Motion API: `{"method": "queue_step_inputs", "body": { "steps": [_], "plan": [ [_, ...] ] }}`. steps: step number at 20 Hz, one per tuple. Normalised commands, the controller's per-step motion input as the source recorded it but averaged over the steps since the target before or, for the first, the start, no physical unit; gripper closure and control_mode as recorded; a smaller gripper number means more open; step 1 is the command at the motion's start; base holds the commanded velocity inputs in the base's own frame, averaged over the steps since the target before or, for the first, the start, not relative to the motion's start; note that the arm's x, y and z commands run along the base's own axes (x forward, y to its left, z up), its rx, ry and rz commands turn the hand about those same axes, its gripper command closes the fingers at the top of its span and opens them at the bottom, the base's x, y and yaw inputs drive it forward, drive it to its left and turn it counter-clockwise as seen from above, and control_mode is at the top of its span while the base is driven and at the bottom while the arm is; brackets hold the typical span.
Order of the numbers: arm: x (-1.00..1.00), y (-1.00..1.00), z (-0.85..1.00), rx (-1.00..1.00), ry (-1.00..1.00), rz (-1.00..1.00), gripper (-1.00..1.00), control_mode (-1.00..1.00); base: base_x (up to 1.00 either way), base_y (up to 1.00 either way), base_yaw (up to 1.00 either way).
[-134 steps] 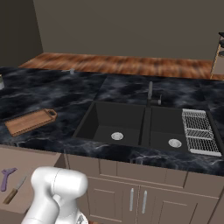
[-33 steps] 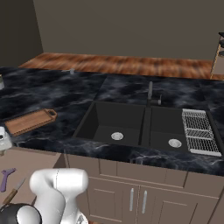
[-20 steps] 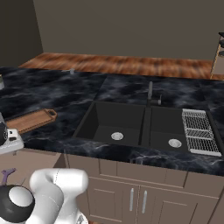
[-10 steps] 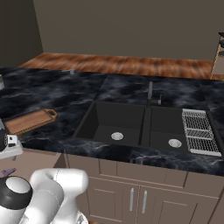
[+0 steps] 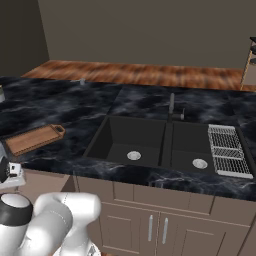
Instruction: Open the drawer on the left and place the cutting tools on the cutting board.
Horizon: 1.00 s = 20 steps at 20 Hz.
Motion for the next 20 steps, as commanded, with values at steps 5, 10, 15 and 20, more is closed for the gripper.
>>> {"method": "queue_step_inputs", "body": {
  "steps": [5, 10, 15, 20],
  "plan": [
    [0.0, 0.23, -0.3, 0.05, 0.0, -0.14, -1.0, -1.0, 0.0, 0.0, 0.0],
    [0.0, 0.34, -0.31, 0.02, 0.0, -0.14, -1.0, -1.0, 0.0, 0.0, 0.0],
    [0.09, 0.23, -0.21, 0.0, 0.0, -0.07, -1.0, -1.0, 0.0, 0.0, 0.0],
    [0.17, 0.07, -0.28, 0.0, 0.0, -0.02, -1.0, -1.0, 0.0, 0.0, 0.0]
  ]
}}
